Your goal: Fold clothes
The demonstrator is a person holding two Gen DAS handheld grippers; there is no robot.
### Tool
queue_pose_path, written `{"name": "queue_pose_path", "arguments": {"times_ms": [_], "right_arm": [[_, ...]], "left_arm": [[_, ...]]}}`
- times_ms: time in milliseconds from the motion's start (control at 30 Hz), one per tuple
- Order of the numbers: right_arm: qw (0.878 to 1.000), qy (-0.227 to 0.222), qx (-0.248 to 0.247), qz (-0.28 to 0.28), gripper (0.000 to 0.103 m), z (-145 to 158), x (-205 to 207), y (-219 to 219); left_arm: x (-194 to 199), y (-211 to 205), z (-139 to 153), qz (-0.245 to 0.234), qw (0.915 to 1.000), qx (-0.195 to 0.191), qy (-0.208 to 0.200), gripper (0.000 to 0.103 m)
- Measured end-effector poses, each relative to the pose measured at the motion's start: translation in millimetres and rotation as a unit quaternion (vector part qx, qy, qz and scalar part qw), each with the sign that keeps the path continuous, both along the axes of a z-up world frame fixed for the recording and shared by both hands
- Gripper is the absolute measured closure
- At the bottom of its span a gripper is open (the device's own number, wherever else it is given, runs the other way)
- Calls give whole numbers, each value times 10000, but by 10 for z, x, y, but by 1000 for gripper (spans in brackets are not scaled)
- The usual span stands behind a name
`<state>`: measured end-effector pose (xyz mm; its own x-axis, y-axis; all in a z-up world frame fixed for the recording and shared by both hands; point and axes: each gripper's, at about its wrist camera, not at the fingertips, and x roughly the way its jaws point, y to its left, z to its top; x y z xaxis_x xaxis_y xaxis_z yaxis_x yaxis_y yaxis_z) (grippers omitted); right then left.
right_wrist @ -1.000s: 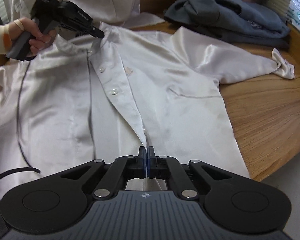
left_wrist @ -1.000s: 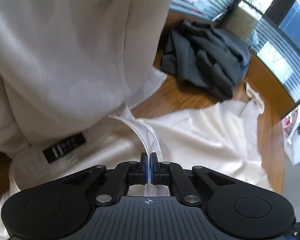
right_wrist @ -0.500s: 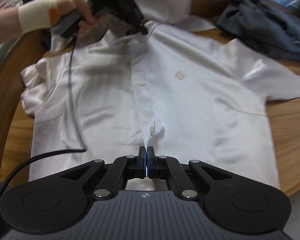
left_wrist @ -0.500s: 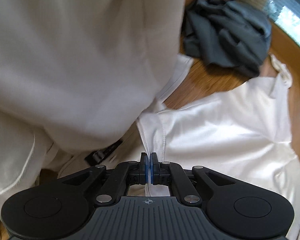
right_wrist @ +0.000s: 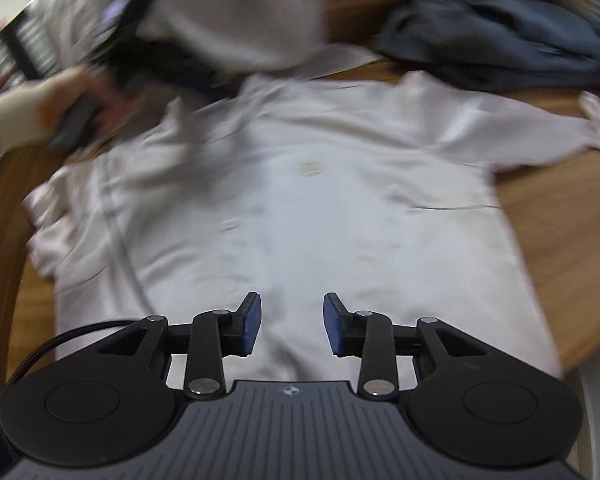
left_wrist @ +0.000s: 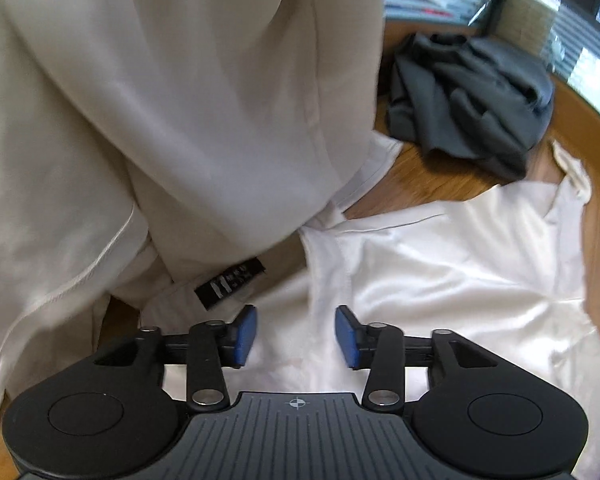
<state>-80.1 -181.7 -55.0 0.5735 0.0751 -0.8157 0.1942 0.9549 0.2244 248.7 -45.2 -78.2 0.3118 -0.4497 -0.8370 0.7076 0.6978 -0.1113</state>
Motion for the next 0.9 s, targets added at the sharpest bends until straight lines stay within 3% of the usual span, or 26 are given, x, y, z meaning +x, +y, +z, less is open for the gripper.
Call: {"name": "queue_pose_path", "arguments": {"times_ms": [133,233,400,533,667,900], "right_arm": [[9991,-61,-161,-399,64,18,-260,-395],[9990,-19,-202,-401,64,-19,-464,-650],[9999,48,-130,63,64,-94,-719,-897],[9966,110,137,808,64,-136,-793,-1014],[9799,255,450,1927,64,-239,-738,-1051],[9264,377,859,3646,65,-441,-678,-933]], "left_arm": [[-344,69,92,99,9998,-114,129,46],[-630,132,95,270,9991,-146,309,46],[-1097,219,60,576,9962,-81,642,46],[-1527,321,47,851,9932,-28,796,46],[-1946,384,10,1199,9890,60,860,45],[-2518,613,155,2080,9755,14,720,45]]}}
